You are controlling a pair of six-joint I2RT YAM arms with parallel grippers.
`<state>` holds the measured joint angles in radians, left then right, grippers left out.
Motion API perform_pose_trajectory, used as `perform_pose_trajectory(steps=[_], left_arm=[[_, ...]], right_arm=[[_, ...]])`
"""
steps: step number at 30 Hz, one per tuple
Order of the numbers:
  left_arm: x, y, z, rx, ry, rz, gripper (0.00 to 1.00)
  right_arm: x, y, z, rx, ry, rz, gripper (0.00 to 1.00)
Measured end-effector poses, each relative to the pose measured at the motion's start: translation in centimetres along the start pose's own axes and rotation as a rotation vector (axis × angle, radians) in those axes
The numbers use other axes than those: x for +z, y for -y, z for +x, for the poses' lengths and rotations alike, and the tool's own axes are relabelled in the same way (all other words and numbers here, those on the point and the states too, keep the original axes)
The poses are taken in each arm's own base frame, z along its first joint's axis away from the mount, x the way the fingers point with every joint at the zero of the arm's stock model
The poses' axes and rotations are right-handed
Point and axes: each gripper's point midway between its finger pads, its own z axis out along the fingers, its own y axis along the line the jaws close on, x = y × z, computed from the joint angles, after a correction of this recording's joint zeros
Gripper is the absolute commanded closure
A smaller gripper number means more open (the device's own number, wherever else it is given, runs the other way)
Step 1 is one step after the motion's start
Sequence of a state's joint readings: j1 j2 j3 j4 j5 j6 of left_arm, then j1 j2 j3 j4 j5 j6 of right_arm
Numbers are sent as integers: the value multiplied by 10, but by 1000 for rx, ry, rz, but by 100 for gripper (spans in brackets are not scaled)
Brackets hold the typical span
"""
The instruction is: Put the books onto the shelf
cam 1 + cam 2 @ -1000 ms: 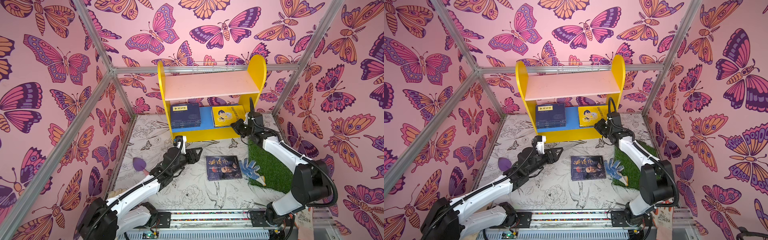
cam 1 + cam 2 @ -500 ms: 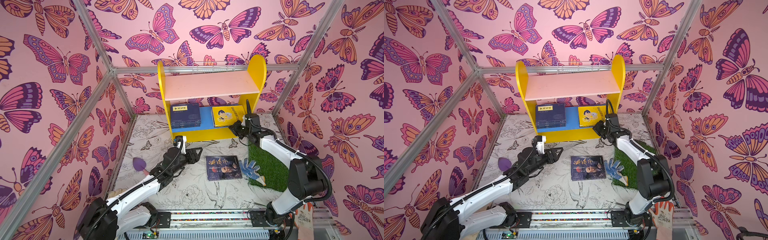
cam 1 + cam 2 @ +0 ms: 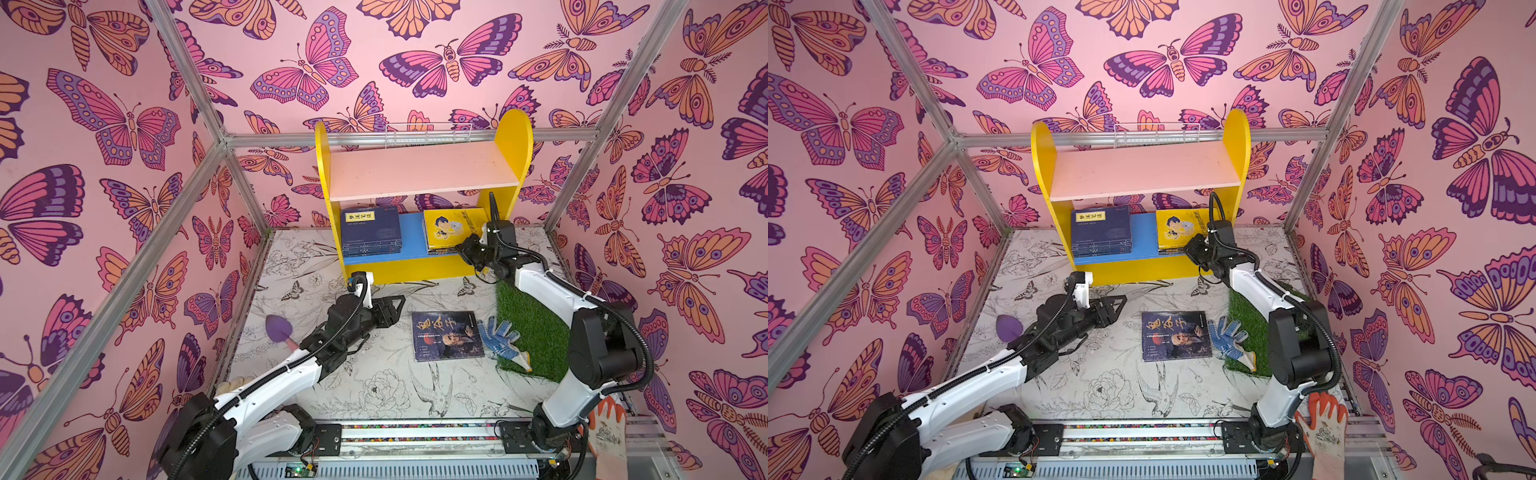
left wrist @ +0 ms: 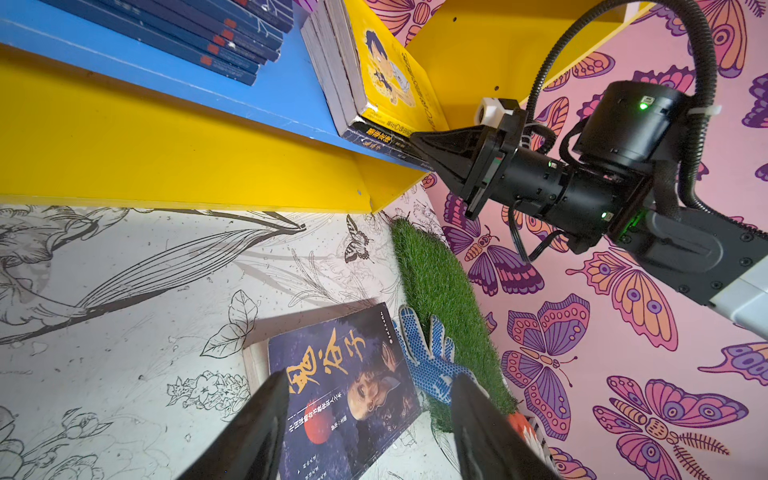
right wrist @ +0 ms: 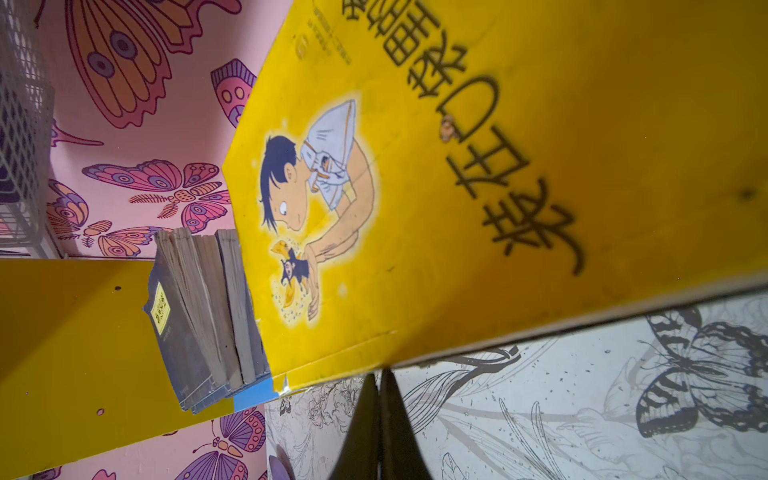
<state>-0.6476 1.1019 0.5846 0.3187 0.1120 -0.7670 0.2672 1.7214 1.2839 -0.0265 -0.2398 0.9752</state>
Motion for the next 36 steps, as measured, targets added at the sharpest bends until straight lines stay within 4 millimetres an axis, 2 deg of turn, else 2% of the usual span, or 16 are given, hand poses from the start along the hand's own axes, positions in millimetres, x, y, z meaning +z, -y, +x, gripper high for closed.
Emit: perform_pose_trajectory(steps=[6,9,13,17,20,24,27,33,36], left_arm=[[1,-2,2,10,-8,-7,36],[5,-7,7,31,-29,-25,35],[15,-18,18,76,-91,-75,31],[29,-29,34,129,-192,-111,27],[42,-40,54,163,-299,-137,27],[56,-56,82,186,-448,-168,27],[59,-68,105,189,-537,-193,27],[58,-84,145,181,-675,-216,27],[61,-86,151,178,-697,-211,29]], right_arm=[[0,0,0,-11,3,2,95],[-5,3,2,-27,5,-1,89],[-32,15,20,-74,-9,8,68],[-68,29,43,-137,-36,20,54],[-87,54,67,-173,-85,68,49],[-98,115,109,-174,-201,212,42],[-102,153,136,-155,-285,304,41],[-93,192,160,-128,-390,409,42],[-89,198,165,-130,-412,424,43]])
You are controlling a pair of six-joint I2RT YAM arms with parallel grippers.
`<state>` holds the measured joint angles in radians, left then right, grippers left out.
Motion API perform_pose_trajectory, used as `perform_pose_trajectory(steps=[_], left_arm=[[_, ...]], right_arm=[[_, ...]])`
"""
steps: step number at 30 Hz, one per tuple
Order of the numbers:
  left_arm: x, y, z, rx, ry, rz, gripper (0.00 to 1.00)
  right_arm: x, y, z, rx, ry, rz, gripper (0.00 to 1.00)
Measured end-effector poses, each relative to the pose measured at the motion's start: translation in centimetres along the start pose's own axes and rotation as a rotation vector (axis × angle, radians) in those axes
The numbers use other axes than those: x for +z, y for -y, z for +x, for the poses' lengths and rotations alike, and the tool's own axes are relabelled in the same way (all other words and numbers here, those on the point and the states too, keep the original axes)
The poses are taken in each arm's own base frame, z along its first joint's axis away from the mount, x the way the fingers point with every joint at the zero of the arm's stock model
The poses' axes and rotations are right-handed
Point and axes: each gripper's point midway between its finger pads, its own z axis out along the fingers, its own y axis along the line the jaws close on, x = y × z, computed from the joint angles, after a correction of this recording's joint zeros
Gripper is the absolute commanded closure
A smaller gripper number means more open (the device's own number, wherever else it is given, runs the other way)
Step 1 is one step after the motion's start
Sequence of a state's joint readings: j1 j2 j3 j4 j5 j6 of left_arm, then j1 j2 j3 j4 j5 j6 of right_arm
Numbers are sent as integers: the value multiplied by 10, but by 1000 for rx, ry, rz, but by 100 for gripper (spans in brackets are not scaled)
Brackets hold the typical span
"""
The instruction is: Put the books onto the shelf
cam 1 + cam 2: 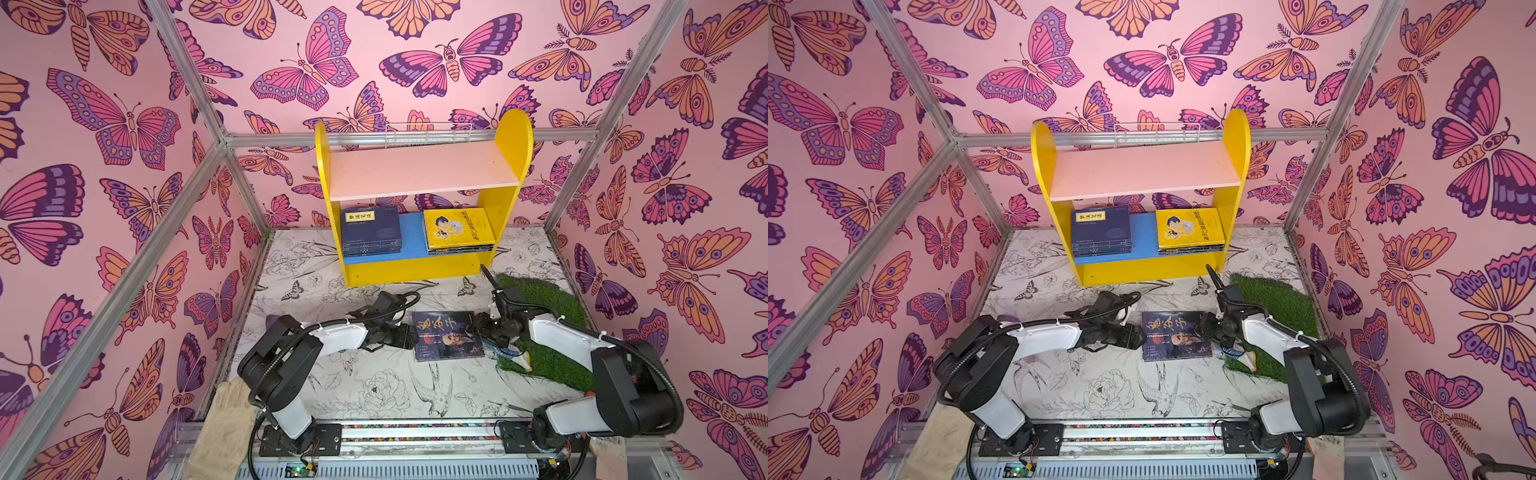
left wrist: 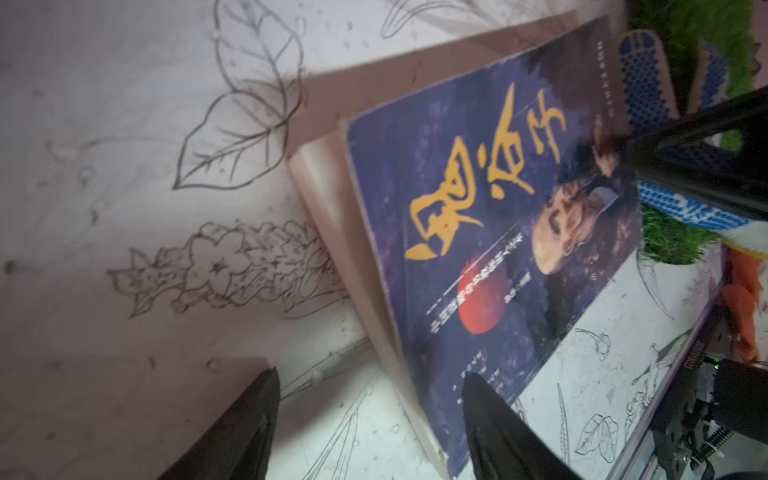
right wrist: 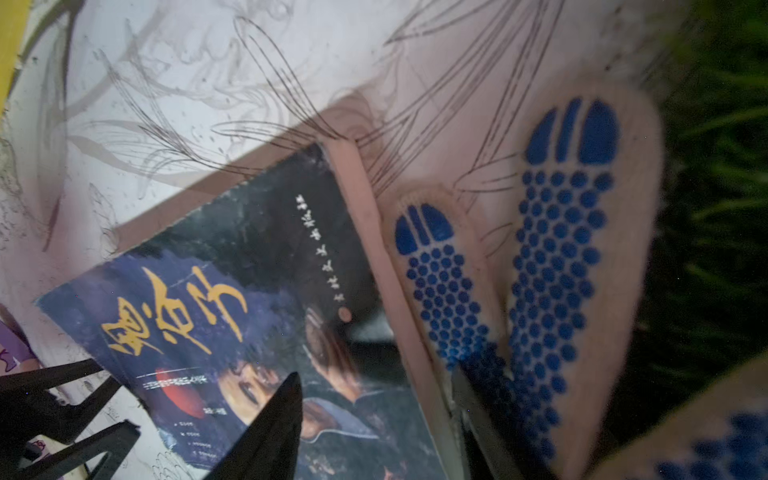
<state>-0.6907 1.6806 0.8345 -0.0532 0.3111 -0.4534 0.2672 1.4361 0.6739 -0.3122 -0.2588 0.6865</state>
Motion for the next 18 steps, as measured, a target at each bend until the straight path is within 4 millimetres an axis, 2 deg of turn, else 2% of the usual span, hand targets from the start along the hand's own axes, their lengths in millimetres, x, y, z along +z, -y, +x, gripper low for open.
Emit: perform_pose_trajectory(steps=[9,18], left_arm=[[10,9,-6,7,-20,45,31],[13,13,-8,10,-29,63,31]], right_arm=[[0,-1,1,-50,1,9,45],[-3,-11,6,-203,29,101,44]])
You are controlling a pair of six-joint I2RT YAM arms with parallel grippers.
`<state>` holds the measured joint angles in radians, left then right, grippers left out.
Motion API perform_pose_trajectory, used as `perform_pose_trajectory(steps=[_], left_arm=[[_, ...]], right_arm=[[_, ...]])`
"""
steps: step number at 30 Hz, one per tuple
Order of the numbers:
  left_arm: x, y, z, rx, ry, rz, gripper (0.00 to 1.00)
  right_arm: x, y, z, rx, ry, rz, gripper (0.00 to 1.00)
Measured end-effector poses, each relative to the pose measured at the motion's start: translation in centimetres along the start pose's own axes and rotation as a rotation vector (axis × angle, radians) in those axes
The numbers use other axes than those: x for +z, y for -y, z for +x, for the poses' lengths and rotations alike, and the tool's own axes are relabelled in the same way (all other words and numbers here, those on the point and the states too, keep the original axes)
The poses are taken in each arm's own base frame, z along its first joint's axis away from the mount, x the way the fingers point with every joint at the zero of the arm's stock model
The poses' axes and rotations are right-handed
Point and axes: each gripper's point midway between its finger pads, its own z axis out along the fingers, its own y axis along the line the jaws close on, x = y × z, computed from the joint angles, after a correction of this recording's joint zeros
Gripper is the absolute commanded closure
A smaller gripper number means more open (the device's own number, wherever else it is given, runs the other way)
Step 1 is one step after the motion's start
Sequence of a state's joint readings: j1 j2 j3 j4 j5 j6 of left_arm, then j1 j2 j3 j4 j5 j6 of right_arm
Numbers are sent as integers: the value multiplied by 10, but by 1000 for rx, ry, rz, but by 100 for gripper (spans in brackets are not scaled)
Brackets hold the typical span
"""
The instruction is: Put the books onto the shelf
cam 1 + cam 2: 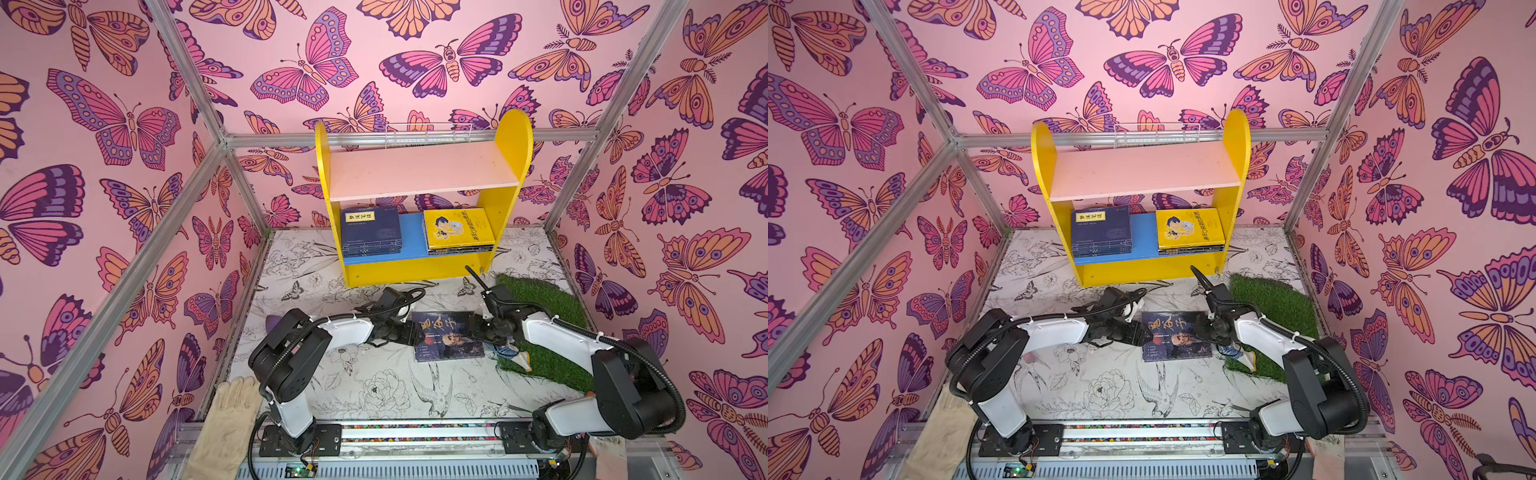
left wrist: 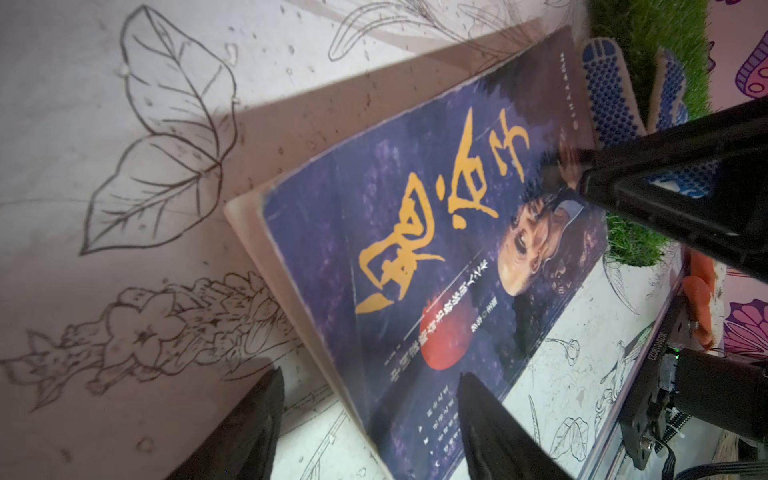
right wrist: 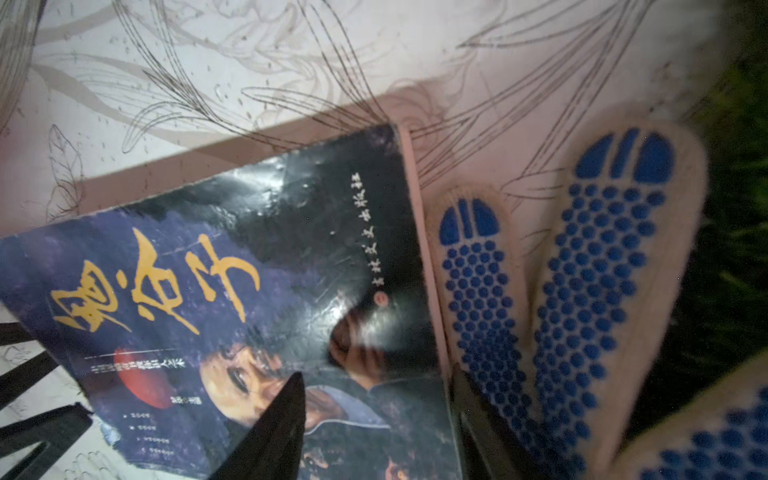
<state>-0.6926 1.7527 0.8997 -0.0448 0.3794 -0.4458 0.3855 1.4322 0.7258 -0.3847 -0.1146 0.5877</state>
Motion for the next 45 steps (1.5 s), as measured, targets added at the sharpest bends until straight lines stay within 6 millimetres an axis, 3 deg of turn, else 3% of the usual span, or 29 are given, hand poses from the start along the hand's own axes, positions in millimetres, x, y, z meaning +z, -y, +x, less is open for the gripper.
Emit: perform_pose_trajectory(steps=[8,17,32,39,44,45], left_arm=[[-1,-1,-1,-6,-1,3,29],[-6,-17,-9,-61,10,-4,29],[-6,-20,-10,-85,-11,-24,33],[-4,-25,-10,-101,-28,-37,57],[-5,-32,-9,-130,-48,-37,97],[-6,-31,-10,-127,-48,-32,100]], right_arm=[[9,-11,4,-67,-25,-20,45],[19,-28,2,-81,-69,-93,45],[24,-24,-13,-57,-27,-41,47],[25,-31,-11,-129,-23,-53,49],[25,-35,-9,-138,-30,-75,50],[25,-35,-9,-137,-31,-76,50]])
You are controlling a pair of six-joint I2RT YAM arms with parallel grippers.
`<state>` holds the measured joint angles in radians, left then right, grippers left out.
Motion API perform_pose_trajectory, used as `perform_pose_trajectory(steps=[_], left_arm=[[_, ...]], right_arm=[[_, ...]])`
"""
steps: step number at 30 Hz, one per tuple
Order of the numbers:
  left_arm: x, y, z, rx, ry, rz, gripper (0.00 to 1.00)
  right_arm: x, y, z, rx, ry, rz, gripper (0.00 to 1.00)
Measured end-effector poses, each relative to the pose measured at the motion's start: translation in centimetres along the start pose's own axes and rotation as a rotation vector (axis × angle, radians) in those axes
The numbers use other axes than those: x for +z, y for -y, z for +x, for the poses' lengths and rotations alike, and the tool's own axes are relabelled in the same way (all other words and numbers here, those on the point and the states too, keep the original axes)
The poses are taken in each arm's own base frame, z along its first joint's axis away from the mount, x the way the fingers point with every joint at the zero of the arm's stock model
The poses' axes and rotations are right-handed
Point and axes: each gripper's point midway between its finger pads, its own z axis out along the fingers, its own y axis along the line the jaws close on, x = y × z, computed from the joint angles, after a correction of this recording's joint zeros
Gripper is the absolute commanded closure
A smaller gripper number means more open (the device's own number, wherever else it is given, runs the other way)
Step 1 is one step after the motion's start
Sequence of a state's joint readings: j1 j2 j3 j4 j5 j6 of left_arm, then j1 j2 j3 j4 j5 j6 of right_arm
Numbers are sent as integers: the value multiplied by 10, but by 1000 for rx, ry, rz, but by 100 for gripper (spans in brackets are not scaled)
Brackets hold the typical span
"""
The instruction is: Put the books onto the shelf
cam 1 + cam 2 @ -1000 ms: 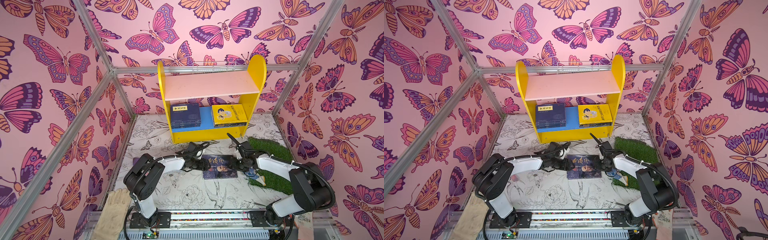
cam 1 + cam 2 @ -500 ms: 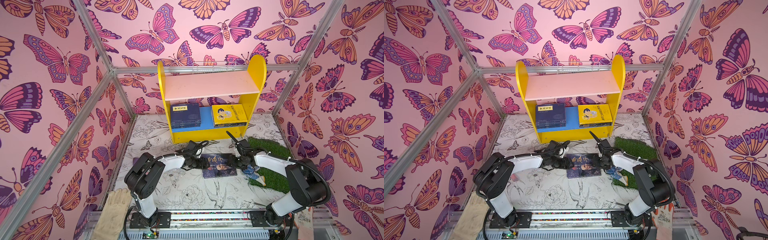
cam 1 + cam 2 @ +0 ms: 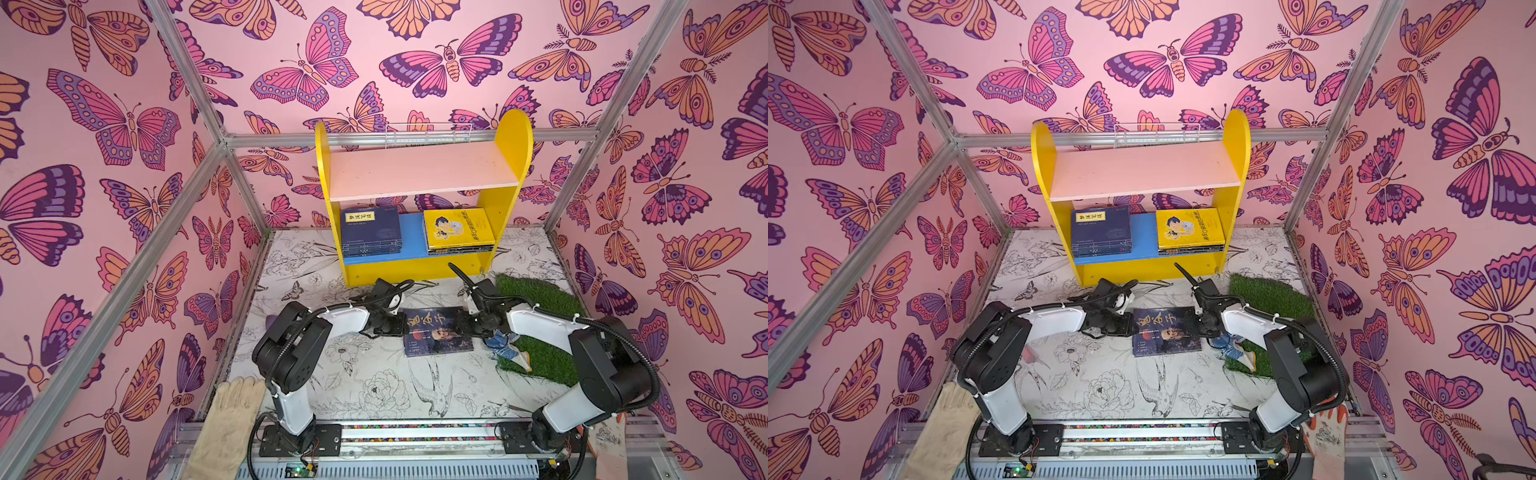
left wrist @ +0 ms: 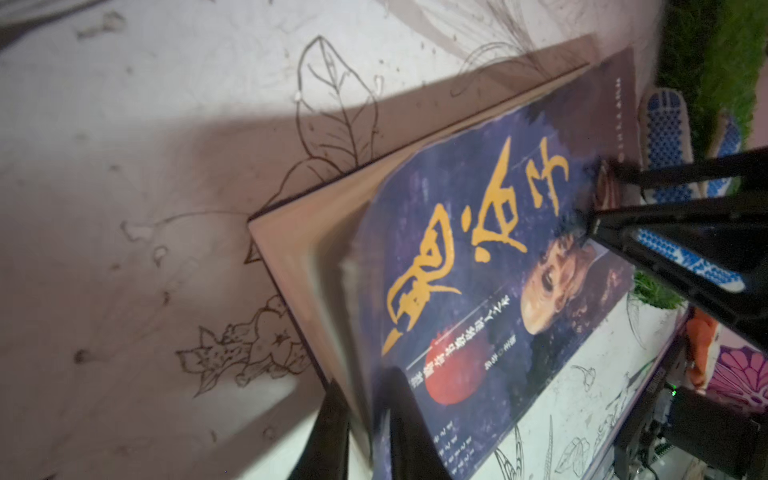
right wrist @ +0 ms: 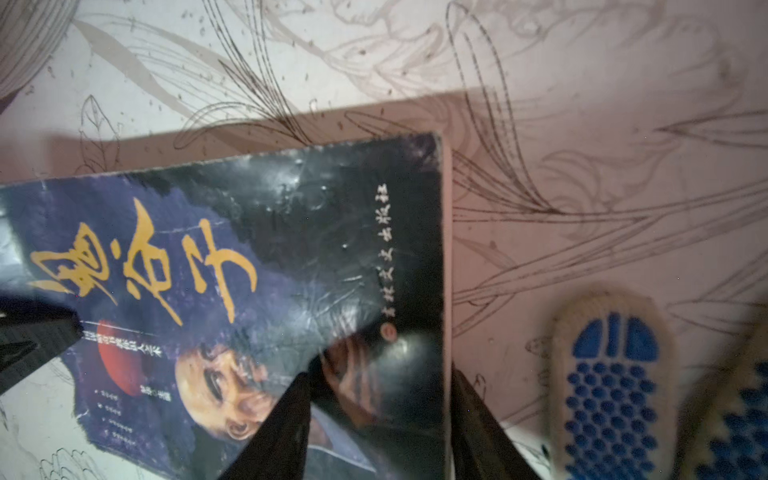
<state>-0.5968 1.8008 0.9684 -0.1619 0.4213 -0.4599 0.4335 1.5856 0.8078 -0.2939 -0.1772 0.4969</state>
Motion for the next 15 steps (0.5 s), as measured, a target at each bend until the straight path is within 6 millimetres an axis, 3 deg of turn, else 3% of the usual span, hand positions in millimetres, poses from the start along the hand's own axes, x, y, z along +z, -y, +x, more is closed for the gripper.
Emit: perform_pose_trajectory(steps=[8,12,15], left_arm=[[-13,1,11,-2,0,11,100],[-31,7,21,-26,21,69,100],[-50,18,17,-54,78,167,100]], right_arm=[[-9,-12,0,6,2,-62,50],[-17,-22,-6,27,25,-132,48],[-27,-25,-19,68,69,-192,43]])
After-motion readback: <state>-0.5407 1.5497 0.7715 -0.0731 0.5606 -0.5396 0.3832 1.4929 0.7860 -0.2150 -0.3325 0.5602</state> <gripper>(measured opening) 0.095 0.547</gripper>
